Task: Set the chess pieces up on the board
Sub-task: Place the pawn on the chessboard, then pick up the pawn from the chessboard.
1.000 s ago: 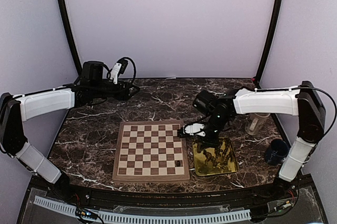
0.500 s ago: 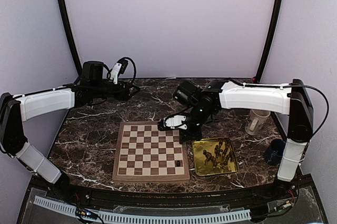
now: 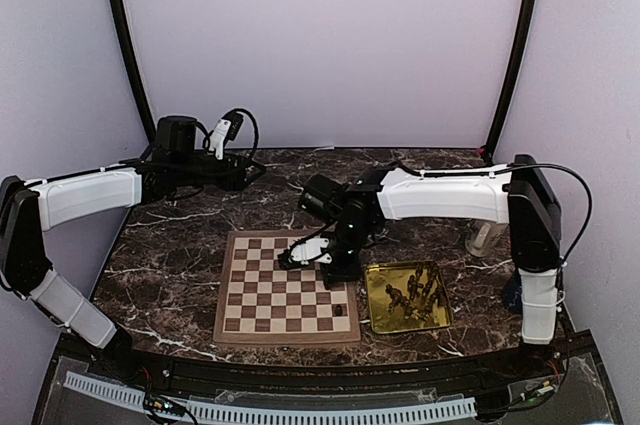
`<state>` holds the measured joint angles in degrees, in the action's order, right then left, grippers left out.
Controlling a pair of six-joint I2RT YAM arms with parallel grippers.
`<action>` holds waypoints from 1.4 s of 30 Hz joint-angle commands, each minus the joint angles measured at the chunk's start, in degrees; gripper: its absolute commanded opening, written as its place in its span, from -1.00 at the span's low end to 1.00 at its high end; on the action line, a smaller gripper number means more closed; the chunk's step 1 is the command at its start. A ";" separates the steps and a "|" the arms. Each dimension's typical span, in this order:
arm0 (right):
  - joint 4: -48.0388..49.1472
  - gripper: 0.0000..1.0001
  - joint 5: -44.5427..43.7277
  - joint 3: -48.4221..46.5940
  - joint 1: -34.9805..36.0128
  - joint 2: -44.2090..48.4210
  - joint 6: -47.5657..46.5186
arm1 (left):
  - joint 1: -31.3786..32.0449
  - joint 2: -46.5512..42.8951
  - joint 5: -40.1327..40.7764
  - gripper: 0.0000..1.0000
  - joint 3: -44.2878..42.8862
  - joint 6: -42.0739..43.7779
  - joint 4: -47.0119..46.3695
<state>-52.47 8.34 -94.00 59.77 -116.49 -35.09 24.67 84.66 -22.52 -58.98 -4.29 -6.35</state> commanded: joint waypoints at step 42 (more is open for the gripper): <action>28.33 -0.26 23.20 38.51 -39.82 38.84 9.35 | 32.36 28.87 14.08 -0.04 -34.47 19.50 50.56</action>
<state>-25.69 29.71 -55.68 19.88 -76.66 -25.78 56.25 111.77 -9.85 -90.21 13.32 42.57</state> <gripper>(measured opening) 0.368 0.491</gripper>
